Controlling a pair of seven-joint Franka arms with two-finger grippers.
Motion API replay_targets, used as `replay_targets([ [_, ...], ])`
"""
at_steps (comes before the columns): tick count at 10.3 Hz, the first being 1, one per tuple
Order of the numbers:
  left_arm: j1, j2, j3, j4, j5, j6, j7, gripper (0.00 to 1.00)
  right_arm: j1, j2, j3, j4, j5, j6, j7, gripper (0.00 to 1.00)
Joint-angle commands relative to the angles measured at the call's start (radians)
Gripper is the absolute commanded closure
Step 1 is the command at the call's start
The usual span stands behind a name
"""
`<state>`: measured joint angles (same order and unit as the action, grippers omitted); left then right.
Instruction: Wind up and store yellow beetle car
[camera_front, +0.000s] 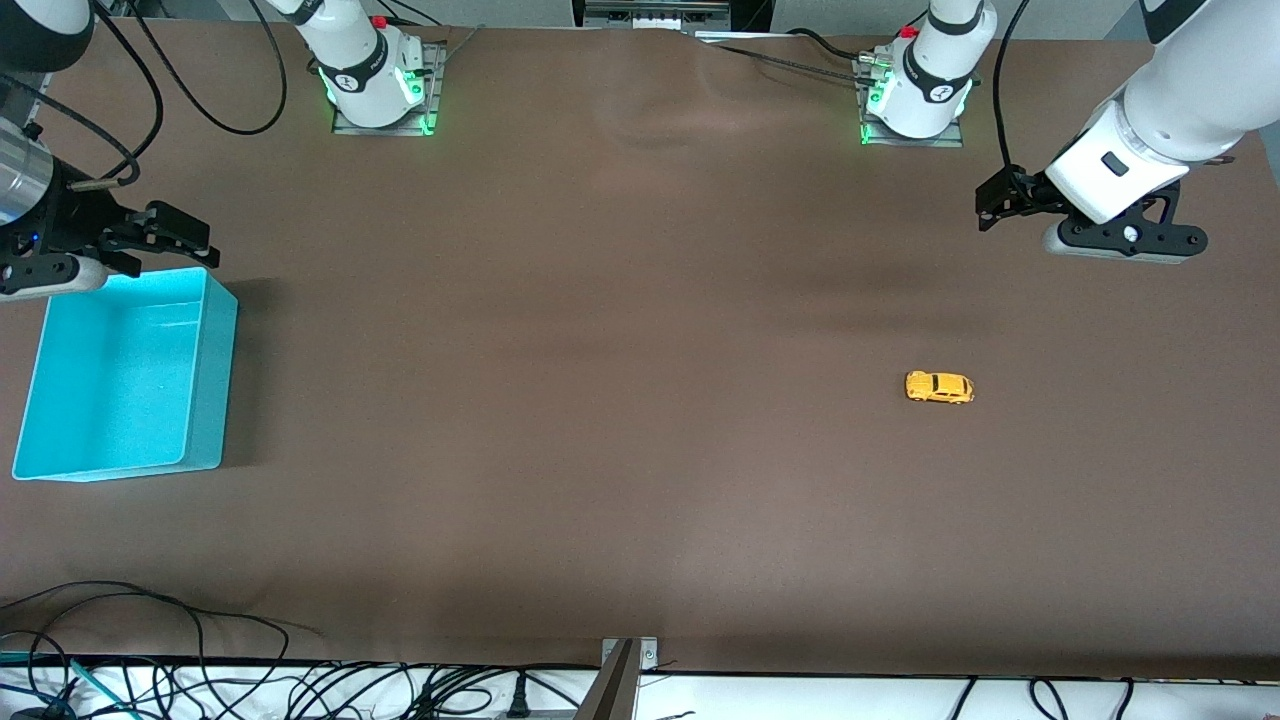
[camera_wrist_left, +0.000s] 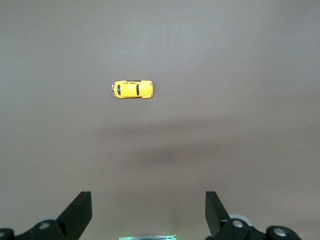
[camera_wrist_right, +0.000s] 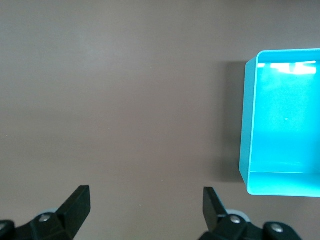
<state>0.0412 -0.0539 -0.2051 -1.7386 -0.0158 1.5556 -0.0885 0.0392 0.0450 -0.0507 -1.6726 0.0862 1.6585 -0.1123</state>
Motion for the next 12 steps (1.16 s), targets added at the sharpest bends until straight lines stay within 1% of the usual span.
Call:
replay_targets([
  [1,0.006,0.019,0.003,0.03,-0.013,-0.017,0.022,0.0,-0.001,0.05,0.005,0.021,-0.003,-0.002,0.006,0.0],
  [2,0.008,0.019,0.001,0.03,-0.013,-0.017,0.024,0.0,-0.001,0.068,0.005,0.028,0.0,-0.002,0.005,0.0],
  [3,0.006,0.019,0.003,0.031,-0.007,-0.017,0.024,0.0,0.001,0.078,0.005,0.066,-0.003,-0.014,0.003,0.0],
  [5,0.005,0.019,0.001,0.04,-0.003,-0.015,0.023,0.0,0.004,0.081,0.009,0.071,-0.014,-0.023,0.003,0.0],
  [7,0.008,0.019,0.003,0.04,-0.004,-0.015,0.023,0.0,0.031,0.079,0.011,0.083,-0.066,-0.049,0.005,0.0],
  [9,0.008,0.02,0.003,0.04,-0.003,-0.015,0.022,0.0,0.033,0.076,0.012,0.085,-0.066,-0.077,0.04,0.0],
  [12,0.009,0.02,0.003,0.039,-0.004,-0.017,0.022,0.0,0.033,0.076,0.012,0.085,-0.069,-0.091,0.039,0.0],
])
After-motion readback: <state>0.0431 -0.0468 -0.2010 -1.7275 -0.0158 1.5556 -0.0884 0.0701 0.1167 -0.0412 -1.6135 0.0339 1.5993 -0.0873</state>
